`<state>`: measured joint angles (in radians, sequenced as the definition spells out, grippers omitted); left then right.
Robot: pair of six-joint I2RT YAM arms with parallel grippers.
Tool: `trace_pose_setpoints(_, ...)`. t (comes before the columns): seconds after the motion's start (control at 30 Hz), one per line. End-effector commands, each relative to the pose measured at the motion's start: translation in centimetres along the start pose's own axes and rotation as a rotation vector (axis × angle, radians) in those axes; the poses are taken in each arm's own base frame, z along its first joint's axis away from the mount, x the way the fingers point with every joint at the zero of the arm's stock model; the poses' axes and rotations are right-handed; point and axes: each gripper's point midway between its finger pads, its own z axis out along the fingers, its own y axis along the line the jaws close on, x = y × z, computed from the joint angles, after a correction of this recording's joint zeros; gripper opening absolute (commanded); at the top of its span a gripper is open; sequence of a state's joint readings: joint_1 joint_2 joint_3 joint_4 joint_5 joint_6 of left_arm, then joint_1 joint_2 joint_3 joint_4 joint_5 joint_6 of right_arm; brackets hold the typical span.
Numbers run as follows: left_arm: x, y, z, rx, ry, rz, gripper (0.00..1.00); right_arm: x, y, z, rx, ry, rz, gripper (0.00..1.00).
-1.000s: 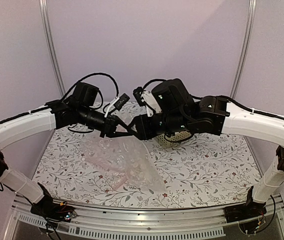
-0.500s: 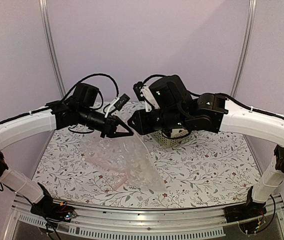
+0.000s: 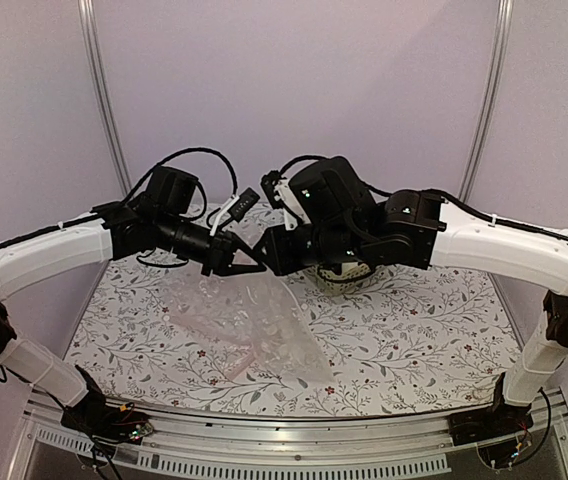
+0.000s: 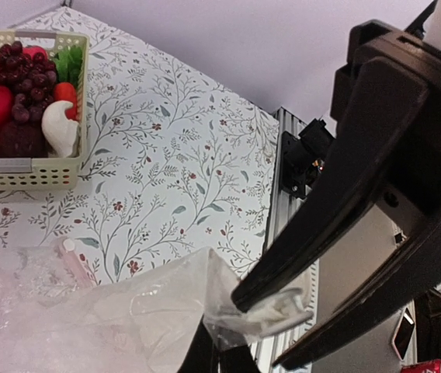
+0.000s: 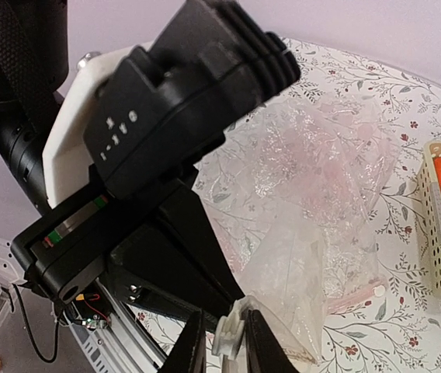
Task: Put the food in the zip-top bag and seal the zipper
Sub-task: Hold the zipper from the zipper food storage bag, then hold the zipper food storage bag at the center of the board.
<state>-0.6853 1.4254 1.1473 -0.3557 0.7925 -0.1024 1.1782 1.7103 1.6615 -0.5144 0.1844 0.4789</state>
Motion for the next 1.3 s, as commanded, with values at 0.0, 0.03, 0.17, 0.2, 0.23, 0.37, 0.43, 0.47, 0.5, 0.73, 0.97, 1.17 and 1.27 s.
trace_pose_setpoints(0.0, 0.0, 0.2, 0.1, -0.020, -0.011, 0.007, 0.00, 0.5, -0.3, 0.2, 0.040, 0.017, -0.001, 0.18)
trace_pose_setpoints(0.03, 0.0, 0.3, 0.1, -0.023, -0.011, 0.004, 0.00, 0.6, -0.4, 0.1, 0.044, 0.018, -0.002, 0.18)
trace_pose_setpoints(0.17, -0.1, 0.3, 0.1, -0.023, -0.014, 0.002, 0.00, 0.6, -0.5, 0.1, 0.055, 0.018, -0.005, 0.19)
trace_pose_setpoints(0.2, -0.1, 0.3, 0.1, -0.023, -0.015, 0.001, 0.00, 0.6, -0.6, 0.1, 0.057, 0.018, -0.006, 0.18)
trace_pose_setpoints(0.23, -0.1, 0.4, 0.1, -0.024, -0.016, 0.000, 0.00, 0.7, -0.5, 0.1, 0.056, 0.019, -0.007, 0.18)
trace_pose_setpoints(0.37, -0.2, 0.4, 0.0, -0.027, -0.019, -0.002, 0.00, 0.8, -0.6, 0.1, 0.060, 0.021, -0.010, 0.15)
trace_pose_setpoints(0.43, -0.2, 0.5, 0.0, -0.027, -0.020, -0.003, 0.00, 0.9, -0.6, 0.1, 0.063, 0.023, -0.013, 0.12)
trace_pose_setpoints(0.47, -0.2, 0.5, 0.0, -0.028, -0.020, -0.004, 0.00, 0.9, -0.6, 0.1, 0.064, 0.022, -0.014, 0.10)
trace_pose_setpoints(0.5, -0.2, 0.5, 0.0, -0.028, -0.021, -0.004, 0.00, 0.9, -0.5, 0.1, 0.064, 0.021, -0.015, 0.07)
trace_pose_setpoints(0.73, -0.4, 0.1, -0.3, -0.015, -0.024, 0.013, 0.12, 0.8, -0.6, -0.2, 0.066, 0.017, -0.018, 0.00)
trace_pose_setpoints(0.97, -0.6, -0.8, -1.1, -0.003, -0.033, 0.056, 0.43, 0.2, -0.2, -0.9, -0.023, 0.005, 0.001, 0.00)
trace_pose_setpoints(1.17, -0.6, -1.3, -1.2, 0.014, -0.038, 0.069, 0.49, -0.1, 0.6, -1.2, -0.174, 0.006, 0.078, 0.00)
trace_pose_setpoints(1.27, -0.5, -1.1, -1.2, 0.009, -0.038, 0.069, 0.49, -0.2, 0.8, -1.5, -0.212, 0.007, 0.094, 0.00)
